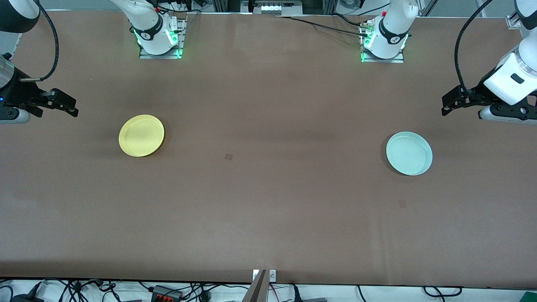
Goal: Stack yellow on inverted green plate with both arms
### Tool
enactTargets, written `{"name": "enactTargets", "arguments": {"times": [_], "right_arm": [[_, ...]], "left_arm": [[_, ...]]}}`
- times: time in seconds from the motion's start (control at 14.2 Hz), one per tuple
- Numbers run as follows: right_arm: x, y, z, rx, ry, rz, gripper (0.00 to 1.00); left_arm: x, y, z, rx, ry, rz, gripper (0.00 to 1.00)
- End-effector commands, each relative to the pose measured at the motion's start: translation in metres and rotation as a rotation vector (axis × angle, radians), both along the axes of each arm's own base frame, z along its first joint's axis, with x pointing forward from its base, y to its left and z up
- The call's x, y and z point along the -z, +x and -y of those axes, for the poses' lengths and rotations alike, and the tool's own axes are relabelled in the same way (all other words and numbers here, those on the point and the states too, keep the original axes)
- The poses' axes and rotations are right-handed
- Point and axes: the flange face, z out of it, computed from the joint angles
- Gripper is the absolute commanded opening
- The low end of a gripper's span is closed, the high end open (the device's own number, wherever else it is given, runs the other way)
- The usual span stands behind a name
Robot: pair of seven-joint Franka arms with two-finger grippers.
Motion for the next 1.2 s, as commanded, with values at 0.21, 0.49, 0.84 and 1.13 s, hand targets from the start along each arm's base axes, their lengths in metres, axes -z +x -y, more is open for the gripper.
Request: {"name": "enactTargets", "arguments": {"times": [0.21,0.49,0.84,1.13], "right_arm": [[-0.003,-0.001,0.000,0.007,0.013,0.009,1.00],[0.008,0.002,0.001,-0.004,0.012,-0.017,1.00],[0.007,0.002,0.004,-0.001,0.012,-0.014,1.00],[0.008,0.003,0.004,-0.001,0.012,-0.010,1.00]], "left_arm": [[-0.008,0.001,0.009,0.030,-0.007,0.000,1.00],[-0.009,0.001,0.008,0.029,-0.008,0.002,1.00],[-0.009,0.000,0.009,0.029,-0.008,-0.001,1.00],[-0.009,0.000,0.009,0.025,-0.010,-0.003,1.00]]}}
